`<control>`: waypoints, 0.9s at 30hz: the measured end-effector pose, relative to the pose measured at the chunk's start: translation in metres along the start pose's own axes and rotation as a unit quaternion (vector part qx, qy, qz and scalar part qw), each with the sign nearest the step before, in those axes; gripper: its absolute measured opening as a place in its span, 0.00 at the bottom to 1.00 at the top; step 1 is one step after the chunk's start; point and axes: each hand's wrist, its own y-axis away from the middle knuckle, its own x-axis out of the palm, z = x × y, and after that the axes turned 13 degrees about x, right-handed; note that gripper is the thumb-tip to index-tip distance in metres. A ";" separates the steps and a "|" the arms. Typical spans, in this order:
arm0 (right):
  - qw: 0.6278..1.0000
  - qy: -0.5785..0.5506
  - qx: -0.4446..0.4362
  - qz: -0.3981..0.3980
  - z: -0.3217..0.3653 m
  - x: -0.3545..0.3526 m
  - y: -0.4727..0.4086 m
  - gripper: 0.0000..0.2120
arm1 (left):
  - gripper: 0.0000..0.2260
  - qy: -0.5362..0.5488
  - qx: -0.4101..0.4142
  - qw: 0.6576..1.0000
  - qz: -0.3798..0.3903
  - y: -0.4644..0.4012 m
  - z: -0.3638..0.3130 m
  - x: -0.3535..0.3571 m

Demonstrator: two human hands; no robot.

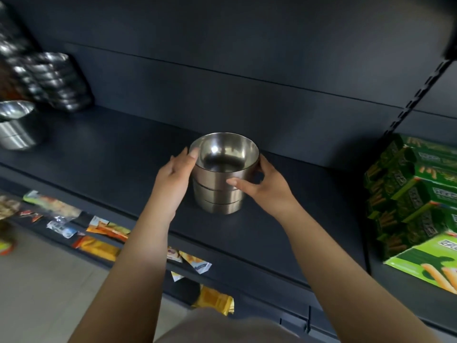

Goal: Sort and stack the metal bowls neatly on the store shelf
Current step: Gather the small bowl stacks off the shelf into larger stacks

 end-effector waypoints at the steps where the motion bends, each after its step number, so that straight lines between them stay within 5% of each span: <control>1: 1.000 0.004 0.002 -0.001 -0.002 0.001 -0.001 0.31 | 0.24 0.004 -0.005 1.000 0.008 -0.001 0.003 0.000; 15: 0.998 -0.051 0.021 -0.018 -0.032 0.026 -0.013 0.40 | 0.31 0.059 -0.008 0.991 0.120 -0.008 0.032 0.001; 20: 0.997 -0.055 0.031 -0.041 -0.037 0.032 -0.016 0.43 | 0.16 0.108 -0.020 0.982 0.153 -0.013 0.039 0.000; 27: 0.995 -0.063 0.032 -0.068 -0.040 0.038 -0.020 0.43 | 0.39 0.084 -0.033 0.979 0.185 -0.023 0.052 -0.005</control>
